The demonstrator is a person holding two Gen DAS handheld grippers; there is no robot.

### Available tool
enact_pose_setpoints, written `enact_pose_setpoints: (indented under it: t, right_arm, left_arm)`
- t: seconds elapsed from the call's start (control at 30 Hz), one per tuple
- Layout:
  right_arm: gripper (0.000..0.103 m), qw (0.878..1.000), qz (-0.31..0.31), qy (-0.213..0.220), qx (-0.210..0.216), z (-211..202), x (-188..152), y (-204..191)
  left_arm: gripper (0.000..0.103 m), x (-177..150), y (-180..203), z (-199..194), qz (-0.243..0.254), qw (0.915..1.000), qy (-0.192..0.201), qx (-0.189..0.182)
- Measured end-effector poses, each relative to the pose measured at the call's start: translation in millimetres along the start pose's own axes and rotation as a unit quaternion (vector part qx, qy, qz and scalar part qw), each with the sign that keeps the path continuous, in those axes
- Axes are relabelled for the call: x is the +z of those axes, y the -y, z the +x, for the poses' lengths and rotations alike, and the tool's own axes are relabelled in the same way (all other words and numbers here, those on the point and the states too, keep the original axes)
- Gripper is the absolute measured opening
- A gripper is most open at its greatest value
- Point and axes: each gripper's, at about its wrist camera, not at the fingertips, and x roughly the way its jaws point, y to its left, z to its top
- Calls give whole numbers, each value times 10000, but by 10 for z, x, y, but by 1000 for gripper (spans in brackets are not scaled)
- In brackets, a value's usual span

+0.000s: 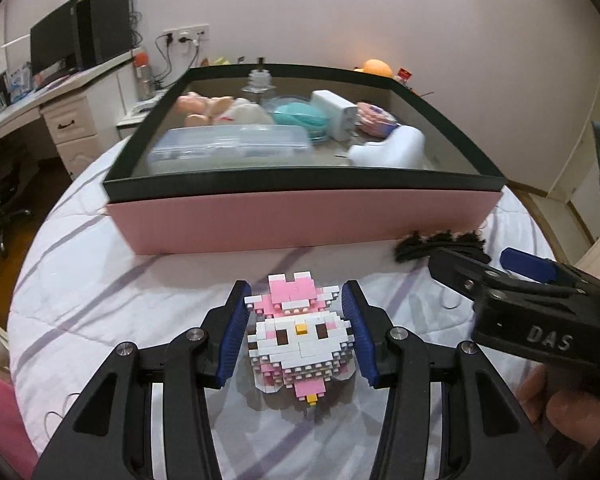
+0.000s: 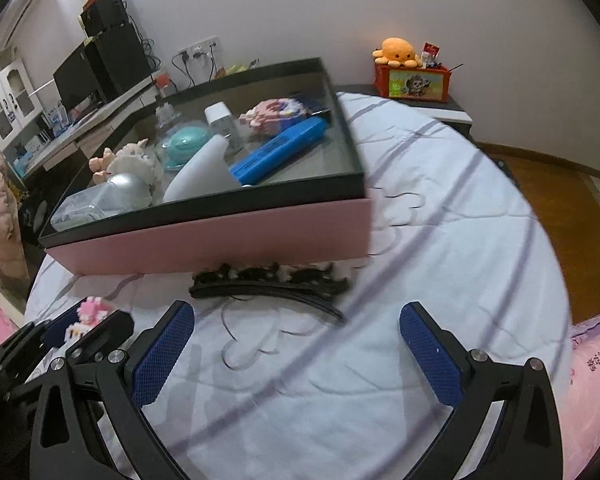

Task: Organize rigid objects
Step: 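Grasp the block Hello Kitty figure with the left tool while the right tool grasps the black hair clip, then carry the Hello Kitty figure and hair clip over the pink box with both tools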

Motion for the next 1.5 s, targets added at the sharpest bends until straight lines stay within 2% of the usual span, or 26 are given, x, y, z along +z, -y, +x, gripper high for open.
enact_pose_setpoints:
  t: [0.13, 0.4, 0.43, 0.63, 0.9, 1.03, 1.23, 1.33, 1.5]
  right_arm:
    - [103, 9998, -2, -120, -148, 112, 23, -113]
    - [102, 9960, -368, -116, -801, 242, -7, -299]
    - [98, 9961, -375, -88, -790, 227, -10, -303]
    - [97, 9987, -234, 92, -453, 88, -60, -222]
    - [97, 9990, -207, 372, -135, -364, -127, -203]
    - [97, 9977, -222, 639, 82, -635, -4, -272]
    - [98, 9914, -456, 1177, 356, -1014, 429, -433]
    - [98, 9890, -537, 1313, 428, -1039, 638, -496]
    - [98, 9876, -633, 1378, 409, -899, 989, -603]
  left_arm:
    - [48, -26, -80, -12, -34, 10000, 4, 74]
    - [48, -33, -114, 19, -81, 10000, -7, 58]
    - [48, -35, -117, 16, -82, 10000, -5, 53]
    - [48, -48, -133, -46, -82, 9999, 37, 86]
    - [48, 2, -198, -332, -83, 9995, 276, 115]
    - [48, 166, -233, -547, -64, 9984, 547, 97]
    - [48, 670, -316, -801, -55, 9943, 1064, 72]
    - [48, 924, -339, -840, -46, 9921, 1250, 72]
    - [48, 1252, -369, -720, -72, 9911, 1327, 61]
